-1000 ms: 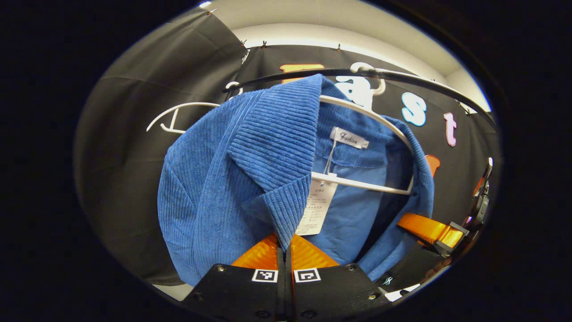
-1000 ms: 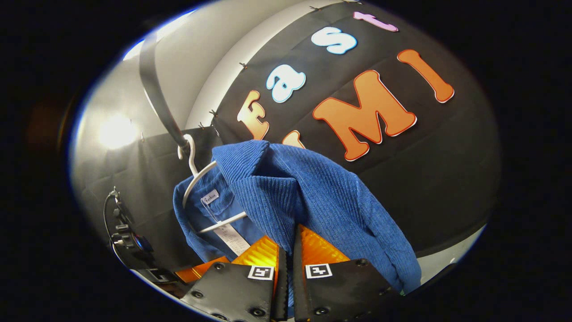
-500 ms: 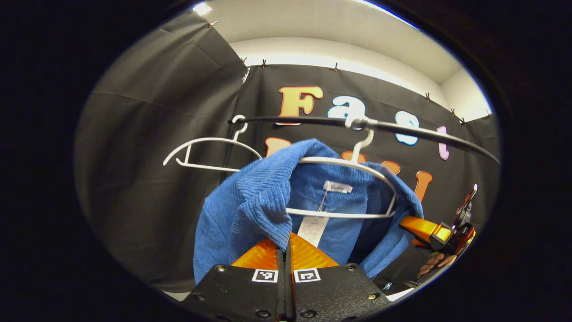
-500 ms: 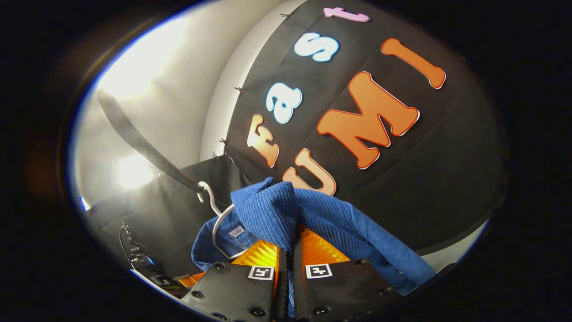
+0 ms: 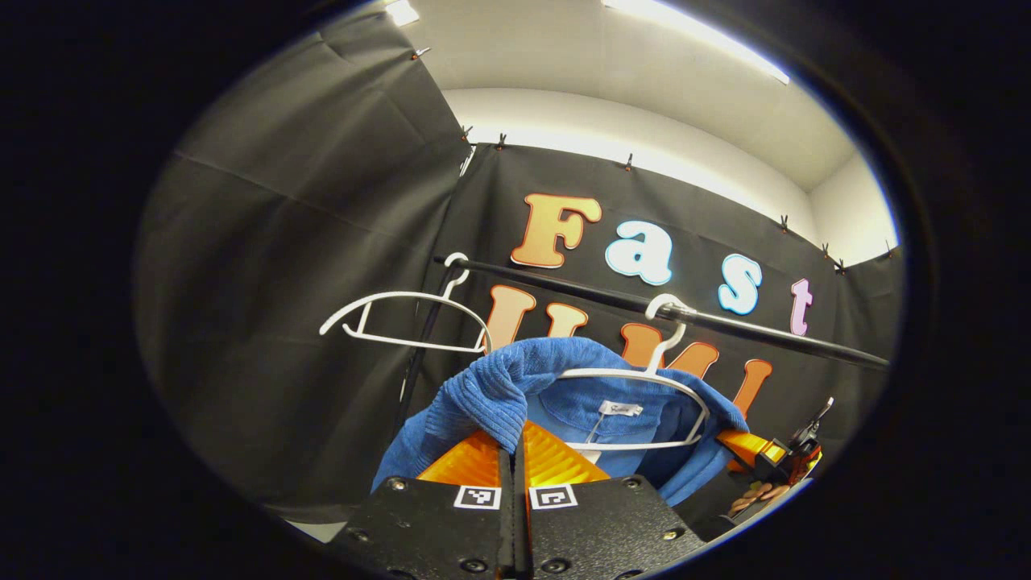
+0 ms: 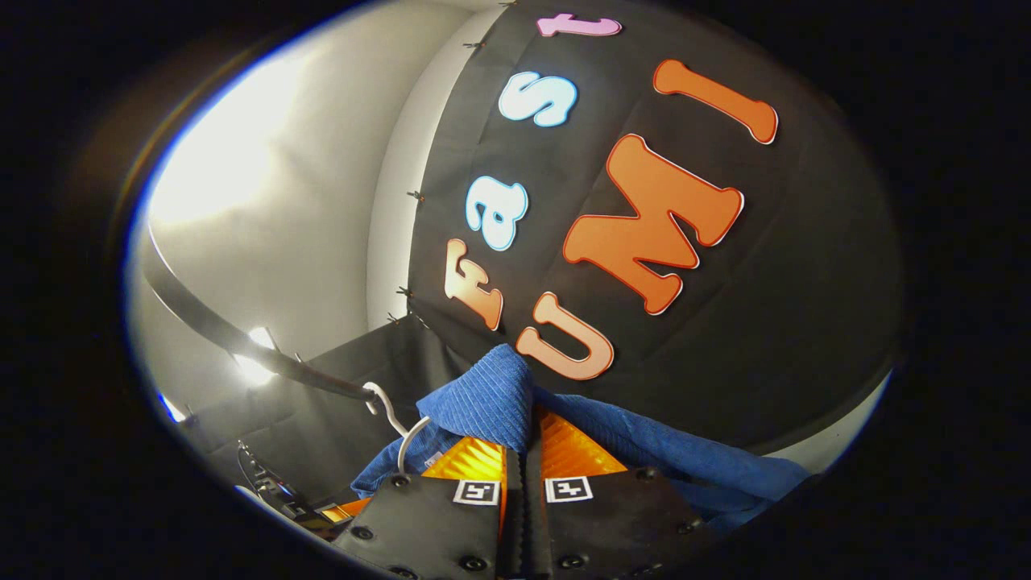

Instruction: Grasp the clothes on the hanger with both hands and then place them into the laundry hamper below.

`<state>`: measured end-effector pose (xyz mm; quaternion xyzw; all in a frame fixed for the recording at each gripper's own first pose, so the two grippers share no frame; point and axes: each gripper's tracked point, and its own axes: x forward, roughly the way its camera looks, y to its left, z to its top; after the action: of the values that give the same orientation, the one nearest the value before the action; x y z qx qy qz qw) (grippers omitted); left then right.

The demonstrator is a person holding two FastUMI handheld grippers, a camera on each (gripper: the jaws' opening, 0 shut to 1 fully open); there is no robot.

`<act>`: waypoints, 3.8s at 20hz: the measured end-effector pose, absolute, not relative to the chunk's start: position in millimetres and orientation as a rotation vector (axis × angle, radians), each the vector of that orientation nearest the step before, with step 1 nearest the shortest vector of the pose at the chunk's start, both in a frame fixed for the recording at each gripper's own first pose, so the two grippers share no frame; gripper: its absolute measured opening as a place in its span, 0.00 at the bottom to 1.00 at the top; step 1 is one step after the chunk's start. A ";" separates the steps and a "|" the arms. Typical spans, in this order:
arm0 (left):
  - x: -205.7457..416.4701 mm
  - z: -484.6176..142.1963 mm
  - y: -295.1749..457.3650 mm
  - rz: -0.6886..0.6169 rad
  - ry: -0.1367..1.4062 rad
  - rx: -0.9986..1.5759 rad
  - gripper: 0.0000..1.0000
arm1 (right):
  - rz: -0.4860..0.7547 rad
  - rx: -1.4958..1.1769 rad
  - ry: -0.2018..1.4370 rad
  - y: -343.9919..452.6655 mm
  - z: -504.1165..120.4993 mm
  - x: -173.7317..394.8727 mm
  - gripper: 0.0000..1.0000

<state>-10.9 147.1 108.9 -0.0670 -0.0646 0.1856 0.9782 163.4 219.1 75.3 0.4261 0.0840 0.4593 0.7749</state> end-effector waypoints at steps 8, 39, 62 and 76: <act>-19.5 140.7 176.3 0.369 -0.204 -0.184 0.00 | 0.998 0.947 0.120 204.4 108.1 178.0 0.07; 3.1 26.3 275.7 0.440 0.046 -0.345 0.00 | 0.721 0.835 0.435 204.7 -13.7 247.5 0.07; -23.3 -128.5 194.1 0.392 0.368 -0.280 0.00 | 0.518 0.445 0.671 187.7 -170.3 163.1 0.07; 34.1 -183.7 55.6 0.162 0.504 -0.192 0.00 | 0.538 0.288 0.705 174.2 -212.6 92.7 0.07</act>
<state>34.1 55.6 -183.7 -0.0948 0.2488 0.0800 0.9606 92.7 174.2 -212.6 0.1388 0.3398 0.2593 0.8933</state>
